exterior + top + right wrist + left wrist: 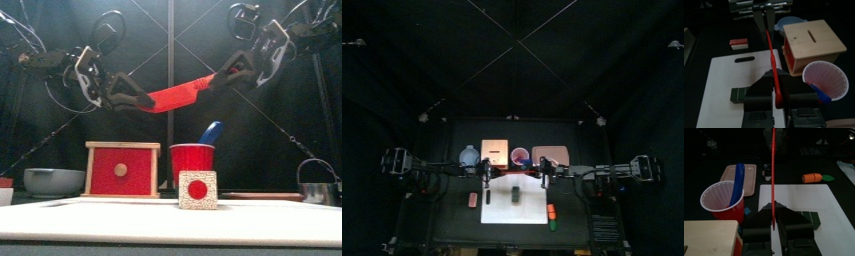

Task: Cut the sushi into 4 pieces with the knife
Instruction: Cut the sushi into 4 pieces

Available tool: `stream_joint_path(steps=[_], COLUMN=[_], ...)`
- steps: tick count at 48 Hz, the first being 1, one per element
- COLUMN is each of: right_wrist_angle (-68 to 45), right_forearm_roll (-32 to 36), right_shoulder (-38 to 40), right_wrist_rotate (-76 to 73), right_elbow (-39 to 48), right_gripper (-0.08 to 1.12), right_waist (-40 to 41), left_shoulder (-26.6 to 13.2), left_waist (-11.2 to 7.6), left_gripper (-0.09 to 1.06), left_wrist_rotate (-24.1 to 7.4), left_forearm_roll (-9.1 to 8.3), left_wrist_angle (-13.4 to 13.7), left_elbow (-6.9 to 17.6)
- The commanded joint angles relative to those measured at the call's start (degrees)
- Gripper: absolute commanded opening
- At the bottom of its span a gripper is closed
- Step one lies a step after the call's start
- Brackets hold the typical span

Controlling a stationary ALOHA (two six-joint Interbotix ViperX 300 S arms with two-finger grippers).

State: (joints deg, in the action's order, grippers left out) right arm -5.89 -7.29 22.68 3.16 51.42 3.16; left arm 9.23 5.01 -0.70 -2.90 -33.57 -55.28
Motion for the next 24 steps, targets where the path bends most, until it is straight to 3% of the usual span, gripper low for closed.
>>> stream_joint_path(steps=[1,24], right_wrist_angle=[2.0,10.5], right_forearm_roll=[-0.3,-0.8], right_shoulder=[-2.0,-8.0], right_wrist_rotate=[-0.1,-0.1], right_elbow=[-2.3,-3.9], right_gripper=[0.25,0.24], right_waist=[-1.1,-4.6], left_shoulder=[0.2,-6.3], left_waist=[-0.26,-5.10], left_gripper=[0.24,0.22], left_wrist_rotate=[0.3,0.3], left_forearm_roll=[-0.35,-1.32], left_wrist_angle=[-0.7,-0.7], left_elbow=[1.1,1.8])
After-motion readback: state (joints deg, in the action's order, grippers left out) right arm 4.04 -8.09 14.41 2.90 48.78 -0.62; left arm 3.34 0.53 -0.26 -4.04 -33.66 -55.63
